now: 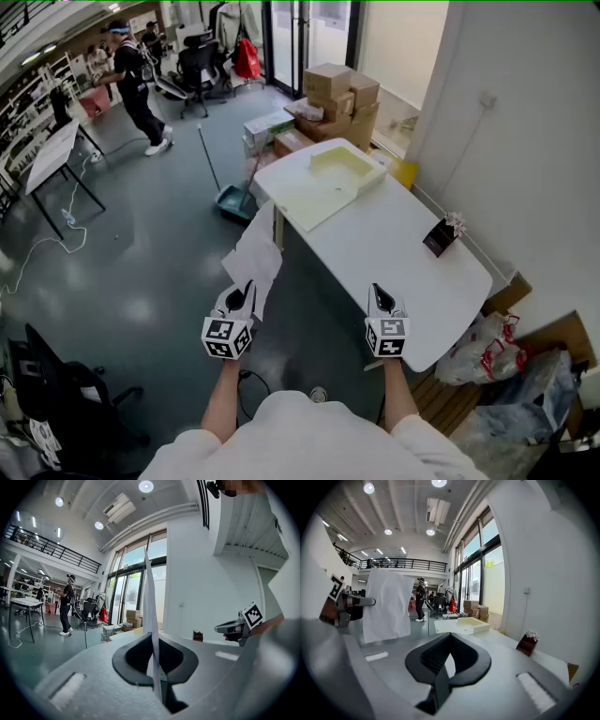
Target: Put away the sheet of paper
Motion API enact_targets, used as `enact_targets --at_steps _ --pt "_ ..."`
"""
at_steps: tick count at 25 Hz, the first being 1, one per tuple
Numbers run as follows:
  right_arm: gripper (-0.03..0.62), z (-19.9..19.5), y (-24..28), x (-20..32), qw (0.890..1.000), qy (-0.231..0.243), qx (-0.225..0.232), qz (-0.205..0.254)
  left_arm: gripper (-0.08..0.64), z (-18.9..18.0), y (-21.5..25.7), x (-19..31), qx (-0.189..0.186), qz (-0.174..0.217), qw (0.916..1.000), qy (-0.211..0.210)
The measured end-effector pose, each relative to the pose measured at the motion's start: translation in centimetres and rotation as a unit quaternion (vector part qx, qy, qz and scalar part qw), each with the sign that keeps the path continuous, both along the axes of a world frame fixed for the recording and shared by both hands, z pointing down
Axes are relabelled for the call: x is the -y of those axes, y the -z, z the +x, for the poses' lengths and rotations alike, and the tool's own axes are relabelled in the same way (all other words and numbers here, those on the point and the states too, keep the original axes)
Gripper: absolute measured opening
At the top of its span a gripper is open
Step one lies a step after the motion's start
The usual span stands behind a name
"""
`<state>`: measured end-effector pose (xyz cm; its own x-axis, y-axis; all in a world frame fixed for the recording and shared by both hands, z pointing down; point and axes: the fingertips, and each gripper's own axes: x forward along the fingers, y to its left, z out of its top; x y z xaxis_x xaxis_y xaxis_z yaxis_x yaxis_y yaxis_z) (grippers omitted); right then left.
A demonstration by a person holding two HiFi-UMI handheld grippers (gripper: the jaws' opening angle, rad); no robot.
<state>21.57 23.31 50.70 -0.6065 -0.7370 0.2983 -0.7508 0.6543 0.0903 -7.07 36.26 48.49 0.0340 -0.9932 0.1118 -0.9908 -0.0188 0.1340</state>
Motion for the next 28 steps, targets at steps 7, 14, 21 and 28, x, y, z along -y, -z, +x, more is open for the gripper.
enact_targets --at_steps 7,14,21,28 --pt "0.002 0.9 0.5 0.7 1.0 0.001 0.004 0.003 0.002 1.0 -0.1 0.4 0.003 -0.003 1.0 0.001" --pt "0.002 2.1 0.5 1.7 1.0 0.005 0.024 0.006 0.002 2.7 0.0 1.6 0.006 -0.005 1.0 0.003" --pt "0.002 3.1 0.0 3.4 0.999 0.012 0.03 0.006 0.002 4.4 -0.2 3.0 0.008 -0.007 0.9999 0.008" --pt "0.003 2.2 -1.0 4.6 0.999 0.026 0.019 0.007 0.002 4.5 -1.4 4.1 0.004 -0.012 0.9998 0.014"
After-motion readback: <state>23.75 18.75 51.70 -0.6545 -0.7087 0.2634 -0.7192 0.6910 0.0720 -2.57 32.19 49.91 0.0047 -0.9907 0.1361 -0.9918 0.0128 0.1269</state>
